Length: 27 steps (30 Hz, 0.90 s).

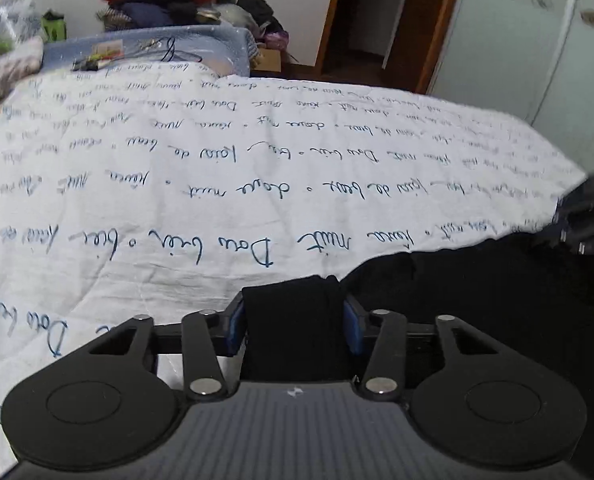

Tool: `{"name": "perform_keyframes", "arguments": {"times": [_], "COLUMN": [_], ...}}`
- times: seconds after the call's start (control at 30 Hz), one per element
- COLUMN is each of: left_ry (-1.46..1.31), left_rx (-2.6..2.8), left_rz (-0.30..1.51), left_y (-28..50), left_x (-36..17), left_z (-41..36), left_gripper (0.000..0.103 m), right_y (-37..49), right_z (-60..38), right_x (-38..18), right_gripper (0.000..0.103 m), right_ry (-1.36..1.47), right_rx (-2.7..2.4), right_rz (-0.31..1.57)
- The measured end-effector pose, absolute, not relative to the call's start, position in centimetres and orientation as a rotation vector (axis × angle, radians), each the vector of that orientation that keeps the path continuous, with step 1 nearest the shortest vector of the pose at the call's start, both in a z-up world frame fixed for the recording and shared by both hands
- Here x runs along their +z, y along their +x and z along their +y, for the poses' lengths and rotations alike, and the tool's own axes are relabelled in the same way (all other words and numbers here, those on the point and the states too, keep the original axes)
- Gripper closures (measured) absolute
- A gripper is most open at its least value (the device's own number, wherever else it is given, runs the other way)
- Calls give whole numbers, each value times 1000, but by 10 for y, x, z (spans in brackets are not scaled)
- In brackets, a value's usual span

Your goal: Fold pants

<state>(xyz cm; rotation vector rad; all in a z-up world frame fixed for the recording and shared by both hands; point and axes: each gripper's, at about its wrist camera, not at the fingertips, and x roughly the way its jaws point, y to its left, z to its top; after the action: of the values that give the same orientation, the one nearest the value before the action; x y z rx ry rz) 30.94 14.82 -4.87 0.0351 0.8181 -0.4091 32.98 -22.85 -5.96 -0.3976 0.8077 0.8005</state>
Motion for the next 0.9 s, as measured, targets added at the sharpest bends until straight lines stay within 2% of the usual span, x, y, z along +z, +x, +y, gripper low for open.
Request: {"name": "perform_keyframes", "arguments": {"times": [0.07,0.2,0.57,0.73,0.9], "left_ry": [81,82,152,183,141], "left_rx": [-403,-340,-267,-264,-248], "left_rz": [812,727,538,440,420], "left_y": [308,300,248,180,112], "left_x": [-48,-37,-5,11,7], "left_z": [140,137,139,144,151], "left_gripper": [66,73,73,73,73], "right_y": [323,319,245,177,109], "right_z": [-221,-208,-171,-166,-167], "right_x": [-52,-40,-31,-24,-25], "right_gripper": [97,98,99,99,99], "right_ry": [-445,-512,-730,-793,-810], "right_rx": [738,616,421,424,458], "right_rz": [737,620,354,259,221]}}
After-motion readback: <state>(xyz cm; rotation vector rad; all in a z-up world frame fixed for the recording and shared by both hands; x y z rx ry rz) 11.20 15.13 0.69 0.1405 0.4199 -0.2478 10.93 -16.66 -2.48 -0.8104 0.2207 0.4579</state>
